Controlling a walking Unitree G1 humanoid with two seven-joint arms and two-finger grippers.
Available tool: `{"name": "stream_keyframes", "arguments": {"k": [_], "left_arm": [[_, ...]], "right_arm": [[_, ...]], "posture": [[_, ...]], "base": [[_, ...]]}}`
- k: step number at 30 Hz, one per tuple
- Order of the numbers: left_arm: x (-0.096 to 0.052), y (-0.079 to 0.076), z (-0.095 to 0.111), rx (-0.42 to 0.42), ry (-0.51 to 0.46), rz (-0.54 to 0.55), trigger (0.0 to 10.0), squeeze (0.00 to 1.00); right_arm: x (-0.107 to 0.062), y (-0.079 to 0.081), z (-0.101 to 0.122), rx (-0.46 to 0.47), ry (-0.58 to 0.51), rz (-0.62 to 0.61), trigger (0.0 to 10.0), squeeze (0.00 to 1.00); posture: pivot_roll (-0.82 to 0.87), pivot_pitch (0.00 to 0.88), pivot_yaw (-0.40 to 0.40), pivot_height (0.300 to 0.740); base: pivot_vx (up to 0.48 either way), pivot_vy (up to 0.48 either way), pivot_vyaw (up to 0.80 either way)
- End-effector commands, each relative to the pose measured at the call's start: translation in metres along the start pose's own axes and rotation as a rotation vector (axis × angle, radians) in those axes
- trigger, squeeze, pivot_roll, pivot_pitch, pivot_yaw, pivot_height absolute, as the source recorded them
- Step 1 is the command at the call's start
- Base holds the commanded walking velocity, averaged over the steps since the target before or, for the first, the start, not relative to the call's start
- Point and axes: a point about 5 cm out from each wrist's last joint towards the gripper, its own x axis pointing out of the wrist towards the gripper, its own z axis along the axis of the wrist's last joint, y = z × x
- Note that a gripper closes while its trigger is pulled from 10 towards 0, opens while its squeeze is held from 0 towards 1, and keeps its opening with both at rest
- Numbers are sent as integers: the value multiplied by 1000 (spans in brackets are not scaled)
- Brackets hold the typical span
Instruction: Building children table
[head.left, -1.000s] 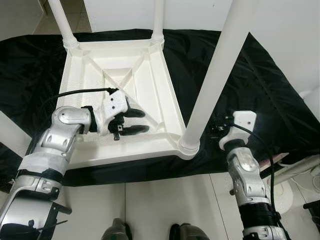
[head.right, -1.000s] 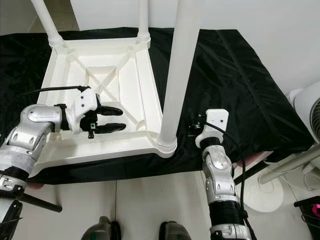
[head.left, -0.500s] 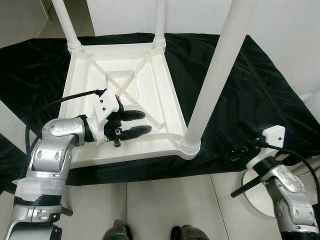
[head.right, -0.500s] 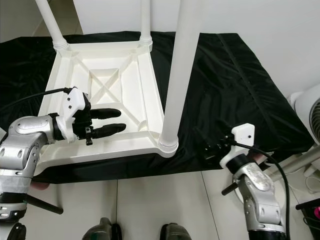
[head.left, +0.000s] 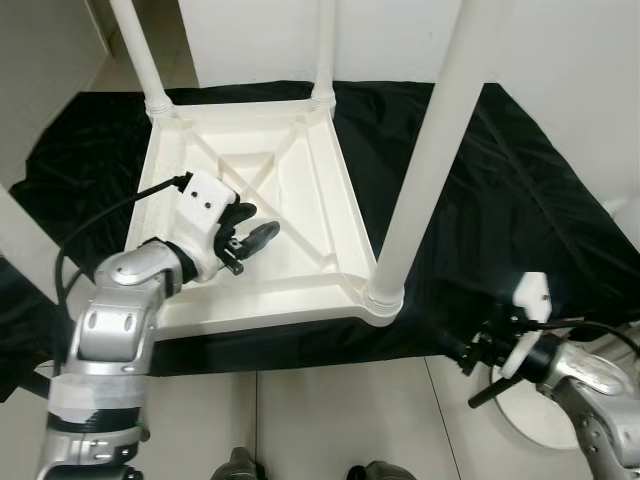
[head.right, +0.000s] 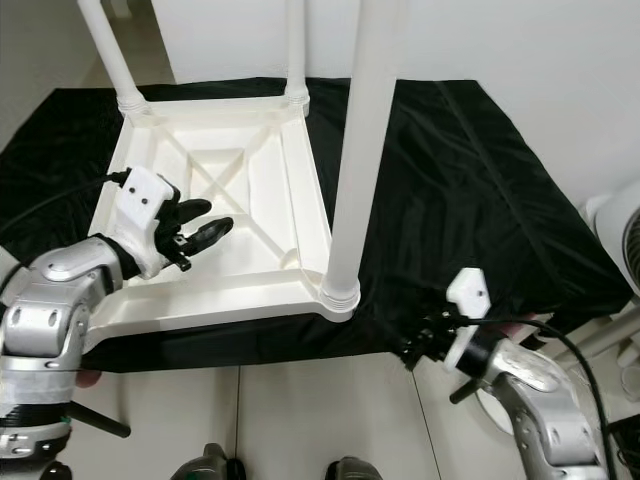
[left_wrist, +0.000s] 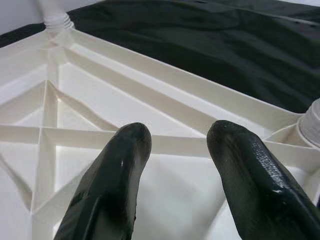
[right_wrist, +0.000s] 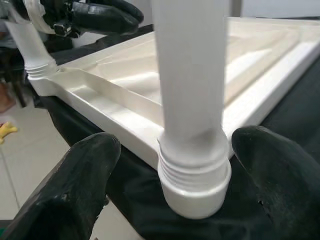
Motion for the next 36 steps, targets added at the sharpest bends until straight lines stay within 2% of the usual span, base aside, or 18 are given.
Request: {"name": "stream_keyframes", "arguments": {"k": [1, 4, 8, 13, 15, 18, 20, 24, 26, 30, 34, 36], "left_arm": [[-1, -1, -3, 5, 18, 38, 10000, 0], [1, -8, -4, -20, 16, 33, 10000, 0], [2, -10, -3, -9, 15, 35, 10000, 0], [5, -17, -2, 9, -15, 36, 10000, 0], [5, -18, -2, 15, -14, 34, 10000, 0], [9, -19, -1, 16, -21, 22, 10000, 0], [16, -24, 0, 14, -19, -6, 10000, 0], [21, -25, 2, 23, -29, -4, 10000, 0], [26, -27, 1, 0, -37, 2, 10000, 0], [27, -28, 1, -12, -43, -4, 10000, 0], [19, -46, -4, -29, -60, -98, 10000, 0], [17, -49, -4, -26, -62, -119, 10000, 0]], "right_arm": [[5, 0, -1, -12, 3, 3, 10000, 0], [16, -7, -1, -30, -8, -18, 10000, 0], [24, -12, -3, -50, -1, -59, 10000, 0], [48, -19, -7, -33, -42, -158, 10000, 0], [51, -19, -8, -34, -44, -163, 10000, 0], [60, -21, -9, -25, -64, -199, 10000, 0], [65, -30, -6, -27, -86, -255, 10000, 0], [64, -38, -4, -19, -102, -310, 10000, 0], [60, -47, -2, -18, -114, -371, 10000, 0], [59, -50, -2, -17, -124, -396, 10000, 0], [55, -61, -3, -20, -140, -491, 10000, 0], [54, -63, -3, -15, -142, -502, 10000, 0]], "posture": [[-57, 0, 29, 740], [-49, 0, 24, 740], [-47, 0, 21, 740], [-43, 8, 11, 740], [-43, 8, 11, 740], [-48, 23, 9, 740], [-68, 37, 15, 740], [-78, 51, 17, 740], [-93, 68, 27, 740], [-93, 68, 27, 740], [-94, 100, 28, 740], [-94, 100, 28, 740]], "base": [[0, 0, 0], [0, 0, 0], [0, 0, 0], [0, 0, 0], [0, 0, 0], [0, 0, 0], [0, 0, 0], [0, 0, 0], [0, 0, 0], [0, 0, 0], [0, 0, 0], [0, 0, 0]]}}
